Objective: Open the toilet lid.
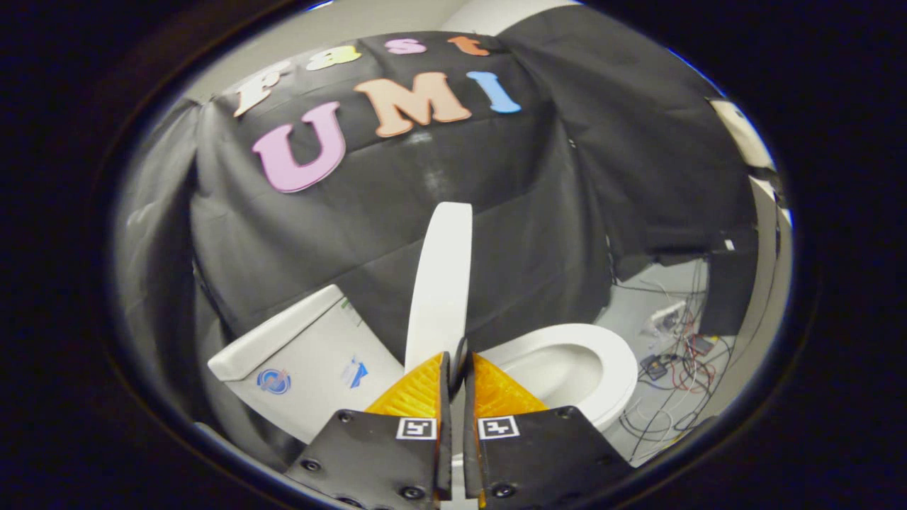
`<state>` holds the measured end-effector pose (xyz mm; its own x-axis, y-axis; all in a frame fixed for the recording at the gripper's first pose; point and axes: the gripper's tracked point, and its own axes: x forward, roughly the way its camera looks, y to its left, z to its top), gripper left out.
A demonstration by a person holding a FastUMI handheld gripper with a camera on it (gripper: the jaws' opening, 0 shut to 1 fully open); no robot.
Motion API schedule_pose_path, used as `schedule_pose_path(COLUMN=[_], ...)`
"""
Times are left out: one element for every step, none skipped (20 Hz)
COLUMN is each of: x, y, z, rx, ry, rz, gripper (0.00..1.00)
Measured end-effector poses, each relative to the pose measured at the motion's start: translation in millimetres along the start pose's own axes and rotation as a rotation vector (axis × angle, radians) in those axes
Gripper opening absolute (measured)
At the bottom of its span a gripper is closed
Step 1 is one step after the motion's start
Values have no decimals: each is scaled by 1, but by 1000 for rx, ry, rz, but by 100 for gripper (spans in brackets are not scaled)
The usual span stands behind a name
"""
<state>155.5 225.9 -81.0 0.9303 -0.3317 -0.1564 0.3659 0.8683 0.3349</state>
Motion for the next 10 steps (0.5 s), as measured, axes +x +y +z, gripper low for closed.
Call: schedule_pose_path(x=[-1,-1,-1,0,1,1,1,2,4,5], y=[13,26,38,47,58,67,78,87,95,104], z=[3,5,5,6,4,3,2,1,-2,-5], rx=[-25,-48,-71,-98,-122,-147,-170,-191,-209,-229], ry=[-9,-15,-18,-20,-20,-18,-17,-15,-14,-10], rz=[38,73,106,135,165,191,216,240,264,287], gripper=[9,9,9,9,9,9,9,9,9,9])
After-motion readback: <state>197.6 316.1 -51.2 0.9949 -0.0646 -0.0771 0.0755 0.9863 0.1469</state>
